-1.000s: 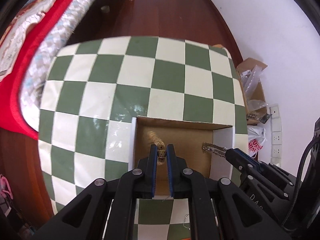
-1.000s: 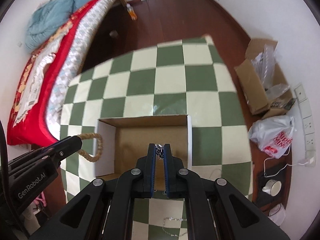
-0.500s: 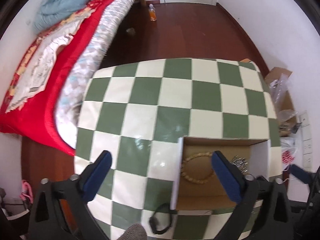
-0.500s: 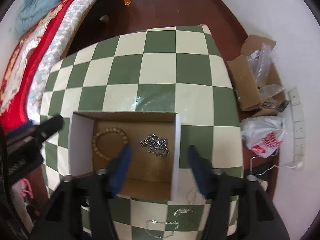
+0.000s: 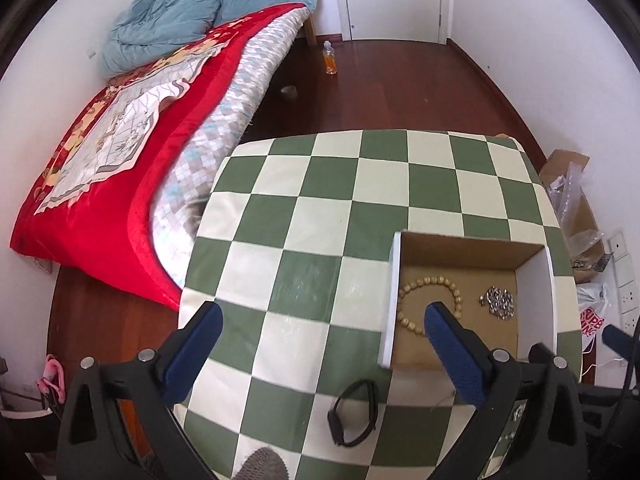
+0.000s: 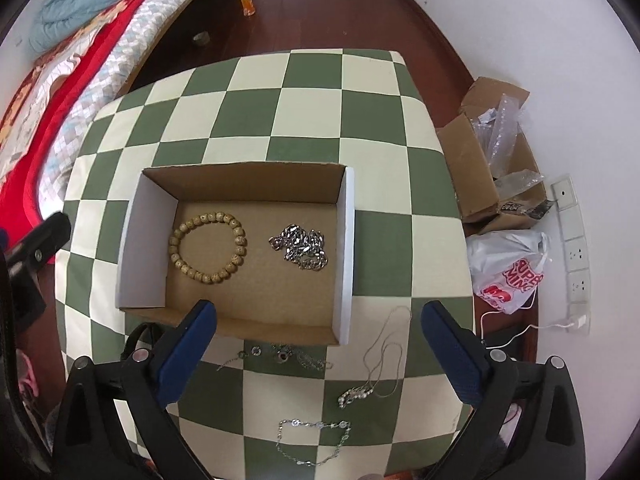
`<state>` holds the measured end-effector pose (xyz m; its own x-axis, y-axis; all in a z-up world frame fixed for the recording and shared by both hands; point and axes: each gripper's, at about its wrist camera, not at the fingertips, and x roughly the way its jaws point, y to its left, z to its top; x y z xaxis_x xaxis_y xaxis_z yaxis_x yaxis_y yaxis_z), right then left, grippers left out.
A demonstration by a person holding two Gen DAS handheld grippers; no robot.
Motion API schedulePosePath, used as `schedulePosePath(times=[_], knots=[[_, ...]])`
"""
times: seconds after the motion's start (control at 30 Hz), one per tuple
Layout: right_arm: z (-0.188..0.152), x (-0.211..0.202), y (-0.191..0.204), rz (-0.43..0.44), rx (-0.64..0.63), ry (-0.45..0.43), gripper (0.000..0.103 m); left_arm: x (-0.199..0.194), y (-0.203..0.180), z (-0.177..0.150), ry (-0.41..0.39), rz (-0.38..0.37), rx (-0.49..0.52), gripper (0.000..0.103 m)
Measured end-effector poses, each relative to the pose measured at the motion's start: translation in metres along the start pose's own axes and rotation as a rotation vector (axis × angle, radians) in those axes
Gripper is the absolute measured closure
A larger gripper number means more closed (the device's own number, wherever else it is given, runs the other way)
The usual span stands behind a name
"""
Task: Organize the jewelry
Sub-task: 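Open both tools and lift them away from the box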
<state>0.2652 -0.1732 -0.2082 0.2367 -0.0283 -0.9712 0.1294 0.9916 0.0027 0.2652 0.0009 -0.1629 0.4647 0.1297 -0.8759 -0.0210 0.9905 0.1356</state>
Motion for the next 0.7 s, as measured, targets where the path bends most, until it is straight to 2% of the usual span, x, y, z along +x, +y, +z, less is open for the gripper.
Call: schedulePosePath(times=[0.37, 0.7], knots=[[-0.041, -0.066, -0.004, -0.042, 0.018, -0.18, 0.0, -0.067, 0.016, -0.049, -0.106, 0.003, 0.003, 0.0], [-0.079, -0.136, -0.003, -0.032, 0.023, -0.301, 0.0, -0.114, 0.035, -0.069, -0.172, -0.018, -0.049, 0.0]])
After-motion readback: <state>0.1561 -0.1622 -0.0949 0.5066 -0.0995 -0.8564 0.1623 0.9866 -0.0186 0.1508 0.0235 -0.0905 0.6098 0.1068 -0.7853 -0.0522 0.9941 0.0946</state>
